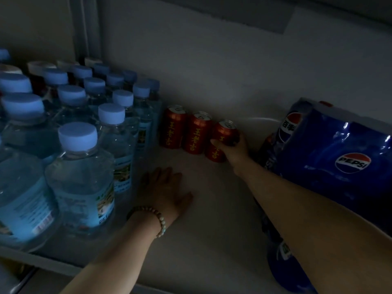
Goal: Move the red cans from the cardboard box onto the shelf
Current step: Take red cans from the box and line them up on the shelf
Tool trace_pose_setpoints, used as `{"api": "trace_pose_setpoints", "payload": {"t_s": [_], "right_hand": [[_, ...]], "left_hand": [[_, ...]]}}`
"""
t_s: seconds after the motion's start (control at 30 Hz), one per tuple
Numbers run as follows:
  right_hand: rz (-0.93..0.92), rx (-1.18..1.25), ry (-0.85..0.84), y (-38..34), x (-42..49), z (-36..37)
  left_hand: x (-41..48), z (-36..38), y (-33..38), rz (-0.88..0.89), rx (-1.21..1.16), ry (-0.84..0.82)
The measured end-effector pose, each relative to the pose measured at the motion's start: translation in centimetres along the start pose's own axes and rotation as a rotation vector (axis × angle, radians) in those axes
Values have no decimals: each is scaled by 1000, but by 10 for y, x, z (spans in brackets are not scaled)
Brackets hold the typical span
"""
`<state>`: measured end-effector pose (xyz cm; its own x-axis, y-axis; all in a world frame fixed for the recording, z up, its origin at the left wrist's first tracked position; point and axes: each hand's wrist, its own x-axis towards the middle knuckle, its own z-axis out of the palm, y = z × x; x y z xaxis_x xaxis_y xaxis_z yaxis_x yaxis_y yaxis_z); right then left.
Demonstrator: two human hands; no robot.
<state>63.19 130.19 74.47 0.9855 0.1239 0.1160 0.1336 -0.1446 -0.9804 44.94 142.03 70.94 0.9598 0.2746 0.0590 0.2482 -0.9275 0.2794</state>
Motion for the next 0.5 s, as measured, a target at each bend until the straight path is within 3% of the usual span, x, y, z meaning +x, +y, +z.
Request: {"api": "trace_pose_setpoints", "payload": {"t_s": [0.23, 0.4, 0.5], "right_hand": [[35, -8, -34, 5, 2, 3], [30, 32, 50, -15, -36, 9], [20, 54, -59, -40, -83, 4]], "left_hand": [[0, 1, -1, -2, 3, -11], [-4, -5, 2, -6, -17, -51], [-12, -14, 6, 43, -56, -64]]}}
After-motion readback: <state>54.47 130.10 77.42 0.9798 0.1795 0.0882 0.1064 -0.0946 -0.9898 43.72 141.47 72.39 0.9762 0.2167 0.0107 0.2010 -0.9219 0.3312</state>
